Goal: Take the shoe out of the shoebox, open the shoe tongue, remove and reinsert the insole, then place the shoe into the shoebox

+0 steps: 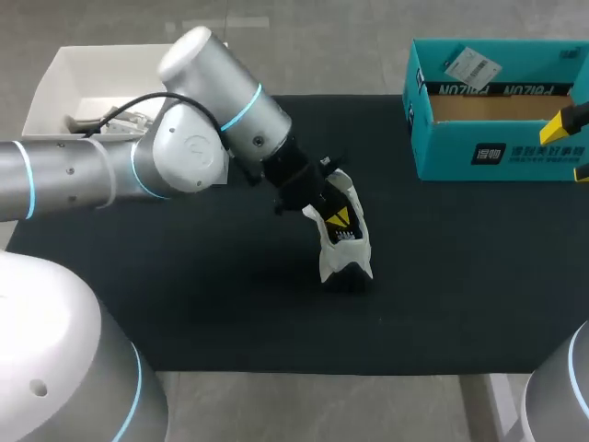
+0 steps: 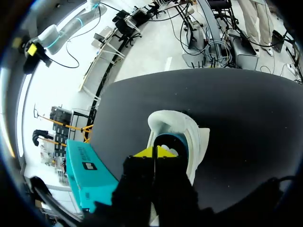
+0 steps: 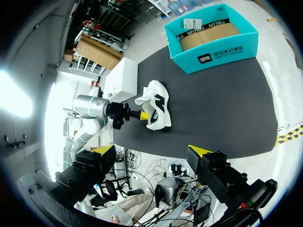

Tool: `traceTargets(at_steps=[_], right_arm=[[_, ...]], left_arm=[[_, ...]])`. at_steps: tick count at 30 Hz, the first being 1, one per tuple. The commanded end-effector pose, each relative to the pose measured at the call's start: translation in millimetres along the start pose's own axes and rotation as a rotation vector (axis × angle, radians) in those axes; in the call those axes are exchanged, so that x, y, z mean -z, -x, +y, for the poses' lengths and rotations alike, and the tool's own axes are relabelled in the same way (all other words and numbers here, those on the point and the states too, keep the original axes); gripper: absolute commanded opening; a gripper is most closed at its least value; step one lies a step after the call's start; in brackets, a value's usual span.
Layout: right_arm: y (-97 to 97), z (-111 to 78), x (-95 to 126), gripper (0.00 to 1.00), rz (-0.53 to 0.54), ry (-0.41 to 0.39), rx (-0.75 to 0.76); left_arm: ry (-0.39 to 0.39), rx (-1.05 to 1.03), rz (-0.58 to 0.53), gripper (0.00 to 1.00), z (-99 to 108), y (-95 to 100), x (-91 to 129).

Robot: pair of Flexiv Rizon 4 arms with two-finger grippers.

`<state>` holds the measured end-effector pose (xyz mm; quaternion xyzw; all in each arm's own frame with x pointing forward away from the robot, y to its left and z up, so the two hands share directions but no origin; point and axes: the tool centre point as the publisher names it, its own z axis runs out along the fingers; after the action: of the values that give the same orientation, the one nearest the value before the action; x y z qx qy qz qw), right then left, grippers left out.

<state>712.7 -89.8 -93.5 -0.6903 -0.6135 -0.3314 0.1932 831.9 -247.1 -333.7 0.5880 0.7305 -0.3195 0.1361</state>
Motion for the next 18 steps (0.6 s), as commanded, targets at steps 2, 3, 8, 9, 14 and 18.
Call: traceTargets(at_steps=[2,3,8,9,14,18], right_arm=[[-0.1,2.2,-1,1.0,-0.001,-0.004,-0.001],[-0.1,2.2,-1,1.0,-0.001,-0.004,-0.001],[-0.1,2.2,-1,1.0,-0.001,-0.004,-0.001],[-0.1,2.2,-1,1.0,-0.001,-0.004,-0.001],[-0.1,2.2,-1,1.0,-0.001,-0.004,-0.001],[-0.1,2.2,-1,1.0,-0.001,-0.004,-0.001]], left_arm=[[-0.031,-0.032,0.027,0.0,4,1.6,2],[-0.029,-0.048,0.037,0.0,6,1.1,3],[-0.039,-0.137,0.11,0.0,11,-5.2,-5],[-0.019,-0.158,0.129,0.0,11,-6.9,-8],[0.014,-0.187,0.151,0.0,12,-8.5,-17],[0.03,-0.179,0.165,0.0,7,-8.0,-24]])
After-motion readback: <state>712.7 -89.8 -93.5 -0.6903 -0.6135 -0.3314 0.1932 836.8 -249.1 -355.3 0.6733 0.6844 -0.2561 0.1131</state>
